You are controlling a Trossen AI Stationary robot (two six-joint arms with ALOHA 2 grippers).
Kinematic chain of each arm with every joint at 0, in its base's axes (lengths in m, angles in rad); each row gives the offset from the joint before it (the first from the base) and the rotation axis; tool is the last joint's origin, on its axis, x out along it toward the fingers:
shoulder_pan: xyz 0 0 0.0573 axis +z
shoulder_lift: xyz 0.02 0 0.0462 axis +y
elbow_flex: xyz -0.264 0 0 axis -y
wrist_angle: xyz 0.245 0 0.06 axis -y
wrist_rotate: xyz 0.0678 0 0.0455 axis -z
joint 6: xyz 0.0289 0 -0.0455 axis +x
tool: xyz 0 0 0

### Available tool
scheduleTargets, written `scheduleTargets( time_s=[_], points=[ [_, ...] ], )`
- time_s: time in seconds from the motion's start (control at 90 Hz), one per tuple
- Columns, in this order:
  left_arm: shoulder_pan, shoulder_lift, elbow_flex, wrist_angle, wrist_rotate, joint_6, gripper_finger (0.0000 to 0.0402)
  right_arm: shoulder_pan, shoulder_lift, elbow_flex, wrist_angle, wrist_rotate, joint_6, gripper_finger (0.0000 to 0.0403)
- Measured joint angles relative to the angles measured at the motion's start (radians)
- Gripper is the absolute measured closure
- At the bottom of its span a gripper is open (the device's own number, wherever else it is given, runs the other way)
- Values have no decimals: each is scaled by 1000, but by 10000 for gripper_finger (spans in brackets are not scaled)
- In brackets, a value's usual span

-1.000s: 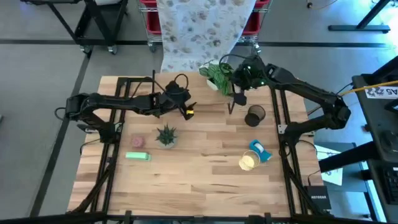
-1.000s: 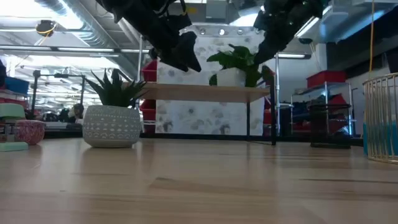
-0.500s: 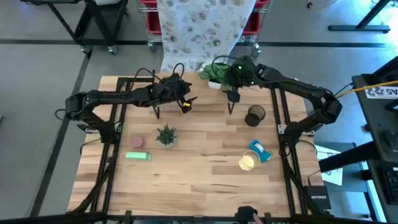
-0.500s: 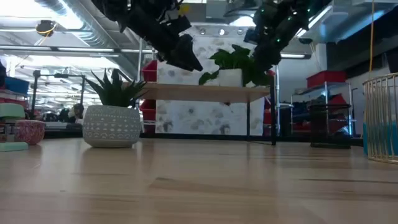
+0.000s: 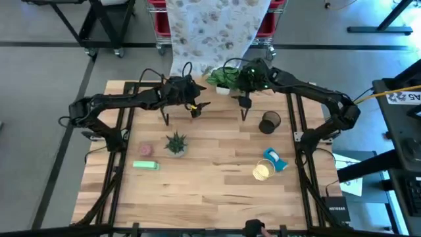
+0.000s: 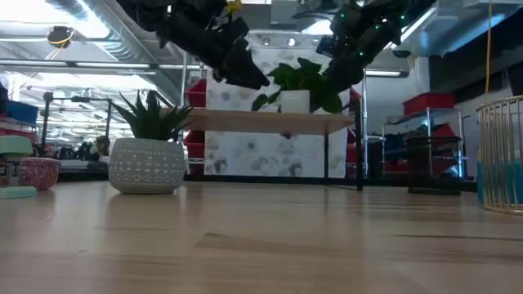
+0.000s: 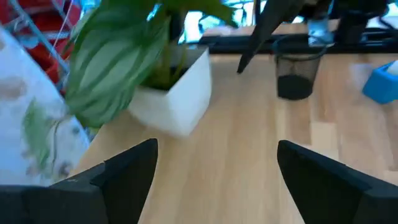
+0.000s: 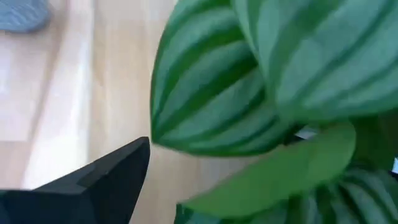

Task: Stock shelves
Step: Remove the potted plant on the shelf

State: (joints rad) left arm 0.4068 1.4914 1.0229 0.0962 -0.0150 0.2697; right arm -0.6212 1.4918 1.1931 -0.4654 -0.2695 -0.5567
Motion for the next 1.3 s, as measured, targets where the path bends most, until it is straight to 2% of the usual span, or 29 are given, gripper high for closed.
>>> scheduleTargets(
  time_s=[0.211,0.4,0.489,0.622,0.767,0.978,1.189,1.3],
  points=[
    [4,0,0,24,5,27,87,0,-2,0,-20,-78,53,52],
    [49,17,0,-6,10,-21,87,-1,-18,0,-29,173,79,52],
    [71,53,0,14,36,-24,87,-2,-13,0,-9,208,77,52],
    [88,124,0,70,86,-24,87,-1,22,0,20,174,51,52],
    [90,186,0,134,88,0,87,0,73,0,68,172,32,52],
    [95,210,0,249,87,8,87,-1,104,0,141,140,27,52],
    [99,208,1,305,88,-20,87,-2,105,0,178,5,33,52],
    [95,208,1,299,128,-45,87,6,105,0,174,-27,58,52]
  ],
)
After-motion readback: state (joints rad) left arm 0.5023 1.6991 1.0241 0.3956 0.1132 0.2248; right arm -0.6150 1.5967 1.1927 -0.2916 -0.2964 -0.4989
